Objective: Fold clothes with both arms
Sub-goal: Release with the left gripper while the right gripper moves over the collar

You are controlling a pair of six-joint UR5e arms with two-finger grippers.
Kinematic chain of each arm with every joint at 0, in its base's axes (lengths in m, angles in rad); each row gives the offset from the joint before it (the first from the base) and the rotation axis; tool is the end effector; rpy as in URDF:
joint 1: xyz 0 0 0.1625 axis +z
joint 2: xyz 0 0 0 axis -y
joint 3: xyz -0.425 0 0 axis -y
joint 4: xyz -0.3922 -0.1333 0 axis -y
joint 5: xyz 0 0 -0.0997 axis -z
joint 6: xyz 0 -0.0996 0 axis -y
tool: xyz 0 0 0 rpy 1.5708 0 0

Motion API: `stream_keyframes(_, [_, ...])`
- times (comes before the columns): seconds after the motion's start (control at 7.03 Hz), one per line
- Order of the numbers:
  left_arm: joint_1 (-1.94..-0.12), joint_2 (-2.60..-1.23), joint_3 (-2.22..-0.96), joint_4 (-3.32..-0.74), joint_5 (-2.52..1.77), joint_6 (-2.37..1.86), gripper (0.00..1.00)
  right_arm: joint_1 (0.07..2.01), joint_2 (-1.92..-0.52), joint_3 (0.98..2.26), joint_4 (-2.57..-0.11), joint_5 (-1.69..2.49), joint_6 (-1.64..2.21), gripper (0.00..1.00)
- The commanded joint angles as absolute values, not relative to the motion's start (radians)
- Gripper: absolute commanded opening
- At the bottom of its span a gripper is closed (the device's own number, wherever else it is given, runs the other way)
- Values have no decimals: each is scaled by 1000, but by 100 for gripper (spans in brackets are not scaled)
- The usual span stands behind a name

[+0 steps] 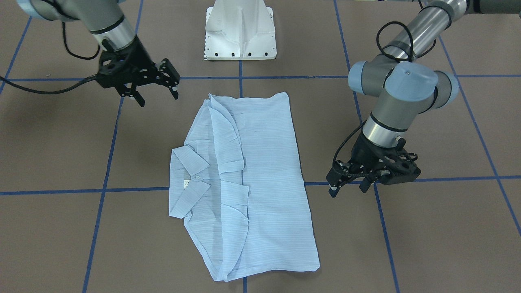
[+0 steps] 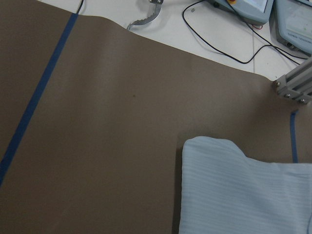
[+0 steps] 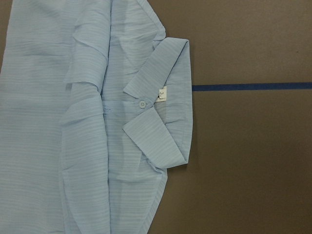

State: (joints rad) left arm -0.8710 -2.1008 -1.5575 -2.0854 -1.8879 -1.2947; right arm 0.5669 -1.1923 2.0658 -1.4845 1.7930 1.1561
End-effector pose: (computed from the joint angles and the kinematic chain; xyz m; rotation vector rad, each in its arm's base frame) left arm 0.3651 -0.5924 0.2985 0.3142 1.0207 -0.3743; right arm -0.4005 -0.3870 0.2308 0.2697 -0.9390 0.0333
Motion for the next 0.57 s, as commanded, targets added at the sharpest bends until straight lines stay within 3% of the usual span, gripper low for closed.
stream_keyframes(0.0, [-864, -2021, -1711, -2026, -1943, -1292, 100, 444, -993, 1926, -1615, 1625, 1111, 100])
stream_keyframes(0.43, [-862, -1982, -1747, -2028, -1985, -1293, 100, 388, -905, 1749, -1608, 1560, 945, 100])
